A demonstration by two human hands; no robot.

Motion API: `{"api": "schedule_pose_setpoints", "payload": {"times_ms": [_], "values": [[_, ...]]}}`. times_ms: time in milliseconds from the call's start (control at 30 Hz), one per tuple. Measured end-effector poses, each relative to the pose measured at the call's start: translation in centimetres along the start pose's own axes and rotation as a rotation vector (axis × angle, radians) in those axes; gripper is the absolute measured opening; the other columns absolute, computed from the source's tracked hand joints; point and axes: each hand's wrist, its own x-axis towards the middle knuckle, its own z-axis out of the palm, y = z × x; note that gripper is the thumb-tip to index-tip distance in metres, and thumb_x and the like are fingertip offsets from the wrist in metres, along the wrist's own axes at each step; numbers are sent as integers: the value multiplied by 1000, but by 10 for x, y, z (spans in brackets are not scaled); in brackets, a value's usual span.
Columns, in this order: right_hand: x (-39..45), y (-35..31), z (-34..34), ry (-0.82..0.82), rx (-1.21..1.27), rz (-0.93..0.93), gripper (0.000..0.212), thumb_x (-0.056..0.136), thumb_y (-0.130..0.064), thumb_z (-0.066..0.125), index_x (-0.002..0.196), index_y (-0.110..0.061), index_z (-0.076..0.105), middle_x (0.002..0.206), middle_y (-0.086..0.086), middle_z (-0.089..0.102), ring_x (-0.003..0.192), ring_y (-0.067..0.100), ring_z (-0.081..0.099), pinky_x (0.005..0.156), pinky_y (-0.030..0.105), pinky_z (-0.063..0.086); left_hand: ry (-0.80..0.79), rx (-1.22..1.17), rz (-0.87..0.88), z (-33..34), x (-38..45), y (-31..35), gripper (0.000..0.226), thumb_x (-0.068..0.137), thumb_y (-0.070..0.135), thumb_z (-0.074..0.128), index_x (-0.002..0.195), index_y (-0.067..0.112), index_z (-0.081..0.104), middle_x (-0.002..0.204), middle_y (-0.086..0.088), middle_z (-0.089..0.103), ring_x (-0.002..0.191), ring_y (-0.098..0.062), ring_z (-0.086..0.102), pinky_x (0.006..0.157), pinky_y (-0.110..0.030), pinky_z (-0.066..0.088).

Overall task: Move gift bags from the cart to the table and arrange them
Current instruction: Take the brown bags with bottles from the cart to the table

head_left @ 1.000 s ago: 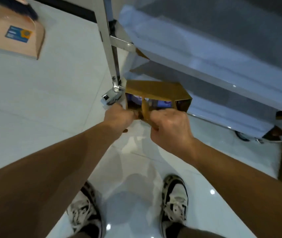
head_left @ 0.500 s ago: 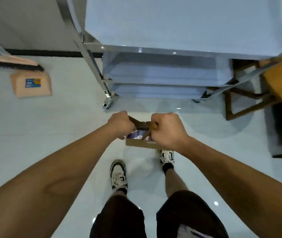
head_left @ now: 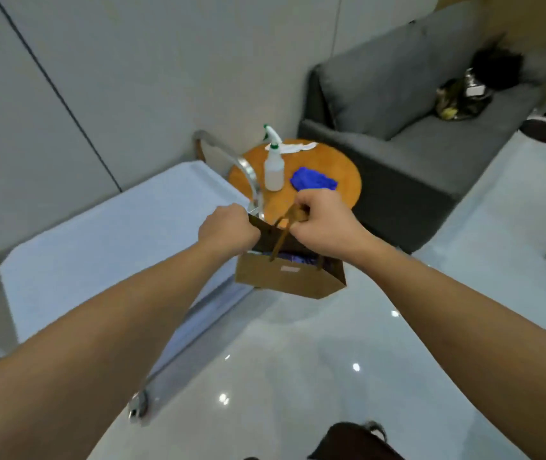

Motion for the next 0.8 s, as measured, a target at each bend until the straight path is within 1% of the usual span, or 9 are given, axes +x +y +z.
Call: {"api": "schedule_pose_setpoints", "payload": {"times_ms": [133,200,300,367,467,533,633,733,800], "values": [[-11,62,-108,194,28,80,19,80,-3,62,65,-9,50,61,8,46,59,17,42,53,41,37,66,85,157,14,10,139,10,86,19,59,77,15,55,76,-5,55,67,-20,53,53,-29,38],[-22,102,-157,284,60,149,16,82,-5,64,69,-7,53,65,12,50,60,19,47,55,42,46,77,130,235,28,15,210,13,89,20,58,77,15,55,76,-5,55,67,-18,52,51,-29,34],[-48,164,-226,409,192,237,12,89,-10,67,80,-10,59,74,13,56,70,25,61,68,38,60,68,134,357,57,19,313,16,93,21,59,79,14,62,76,-5,59,69,-19,57,50,-29,36],[-69,202,-271,491,249,278,17,95,-20,67,82,-13,58,74,9,56,66,18,59,68,30,59,51,140,463,79,17,376,17,94,20,59,78,14,62,74,-5,60,66,-18,58,50,-28,39],[-96,257,-329,607,322,382,25,99,-30,62,85,-11,60,69,4,54,62,13,57,65,30,58,13,146,594,115,14,463,16,93,21,61,79,15,62,74,-5,61,66,-19,60,52,-28,44],[-111,293,-360,688,334,481,30,100,-32,61,85,-7,61,67,3,52,58,12,54,60,27,51,-45,153,656,141,14,516,16,93,22,60,79,13,63,74,-6,63,67,-22,63,56,-30,50],[-133,343,-395,779,274,615,29,97,-26,66,77,-7,60,65,3,51,60,13,52,60,23,43,-137,196,738,184,17,586,15,93,21,60,80,14,64,75,-6,67,69,-23,67,68,-35,60],[-154,390,-426,781,190,739,19,90,-13,66,74,-7,58,67,6,53,64,17,55,61,32,53,-232,248,854,233,23,652,16,94,19,60,80,13,64,75,-6,67,66,-19,68,62,-28,57],[-169,419,-443,786,143,835,13,86,-8,62,75,-8,56,67,5,51,62,15,51,58,30,49,-299,307,956,264,25,698,16,94,19,61,80,13,65,75,-5,68,66,-18,68,61,-26,58]]}}
